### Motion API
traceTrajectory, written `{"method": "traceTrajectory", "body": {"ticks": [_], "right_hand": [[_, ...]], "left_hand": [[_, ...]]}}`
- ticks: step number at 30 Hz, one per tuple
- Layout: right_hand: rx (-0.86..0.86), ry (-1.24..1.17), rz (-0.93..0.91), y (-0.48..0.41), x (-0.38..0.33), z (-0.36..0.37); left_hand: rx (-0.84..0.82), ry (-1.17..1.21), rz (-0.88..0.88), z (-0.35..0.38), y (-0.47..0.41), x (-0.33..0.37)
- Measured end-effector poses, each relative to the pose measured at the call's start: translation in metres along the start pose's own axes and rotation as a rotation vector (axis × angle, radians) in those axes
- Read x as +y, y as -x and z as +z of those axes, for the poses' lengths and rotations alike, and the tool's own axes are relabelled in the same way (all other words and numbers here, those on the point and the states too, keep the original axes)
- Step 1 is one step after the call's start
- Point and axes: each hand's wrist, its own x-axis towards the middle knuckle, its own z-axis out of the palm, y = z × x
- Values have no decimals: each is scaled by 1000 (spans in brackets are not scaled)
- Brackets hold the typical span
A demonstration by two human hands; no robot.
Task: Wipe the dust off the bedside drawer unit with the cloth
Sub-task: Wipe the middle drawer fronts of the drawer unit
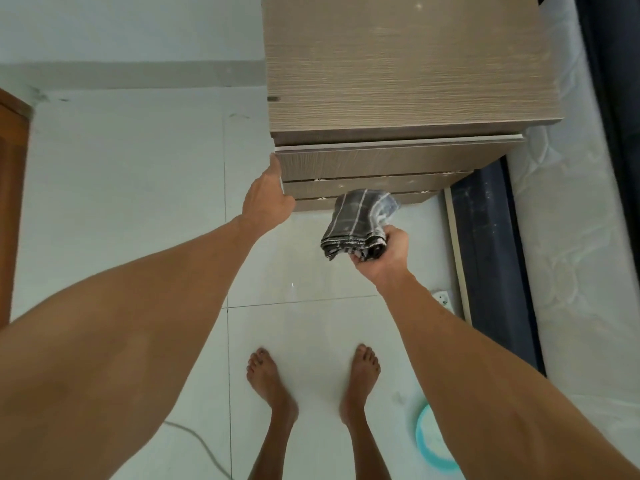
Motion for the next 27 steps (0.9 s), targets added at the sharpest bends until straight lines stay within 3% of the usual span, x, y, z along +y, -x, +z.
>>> {"method": "traceTrajectory", "body": {"ticks": [8, 14, 22, 27], "right_hand": [[-144, 35, 16, -9, -17, 3], [-53, 157, 27, -33, -28, -8], [92, 228, -35, -88, -37, -48], [140, 244, -76, -104, -34, -65]], "left_hand": [[-19, 23, -46, 8, -5, 6], [34, 101, -71, 30, -9, -7], [43, 179, -239, 70, -42, -30], [83, 185, -198, 83, -58, -29]]}}
